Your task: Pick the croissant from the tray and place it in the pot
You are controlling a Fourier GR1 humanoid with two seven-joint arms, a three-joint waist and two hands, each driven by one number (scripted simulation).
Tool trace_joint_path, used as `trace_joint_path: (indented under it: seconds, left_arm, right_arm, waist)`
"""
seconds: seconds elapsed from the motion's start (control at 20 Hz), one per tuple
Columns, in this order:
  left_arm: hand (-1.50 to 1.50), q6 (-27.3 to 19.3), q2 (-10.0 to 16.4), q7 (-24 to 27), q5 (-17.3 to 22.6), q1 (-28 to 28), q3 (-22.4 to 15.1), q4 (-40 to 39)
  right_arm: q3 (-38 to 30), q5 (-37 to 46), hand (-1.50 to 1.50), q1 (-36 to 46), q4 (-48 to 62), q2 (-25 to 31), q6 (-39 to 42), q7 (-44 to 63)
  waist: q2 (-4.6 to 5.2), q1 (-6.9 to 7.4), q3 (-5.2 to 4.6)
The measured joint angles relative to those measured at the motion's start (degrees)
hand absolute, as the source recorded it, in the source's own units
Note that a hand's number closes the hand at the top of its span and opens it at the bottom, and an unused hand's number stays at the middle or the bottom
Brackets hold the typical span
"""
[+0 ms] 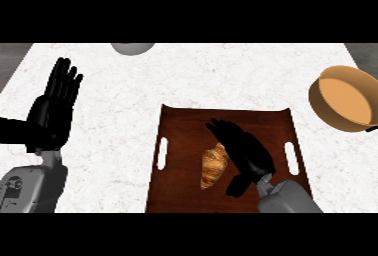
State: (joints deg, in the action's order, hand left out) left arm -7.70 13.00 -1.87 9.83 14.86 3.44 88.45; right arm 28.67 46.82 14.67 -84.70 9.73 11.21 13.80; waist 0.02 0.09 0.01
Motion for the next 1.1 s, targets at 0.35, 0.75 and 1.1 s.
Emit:
trace_joint_path:
  seconds: [0.35,0.75,1.1]
  left_arm:
    - [0.0,1.46,0.2,-0.8,-0.4,0.69,1.73,-0.36]
    - [0.0,1.63,-0.64,-0.66,-1.48,1.32,1.86,-0.77]
    - [0.0,1.65,-1.21,-1.53,-1.75,1.62,1.83,-0.33]
  right_arm:
    - [-2.29,3.75,-1.5,2.48,8.3,-4.43,-2.38,-4.77]
    - [-1.03,7.68,1.5,4.23,11.68,-6.54,-3.74,-11.22]
    - [0.94,10.04,1.5,6.93,15.22,-7.23,-7.27,-14.02]
  waist:
    - [-0.16,0.06,-0.13]
    - [-0.84,-0.08,-0.68]
    - [-1.02,-0.04,-0.81]
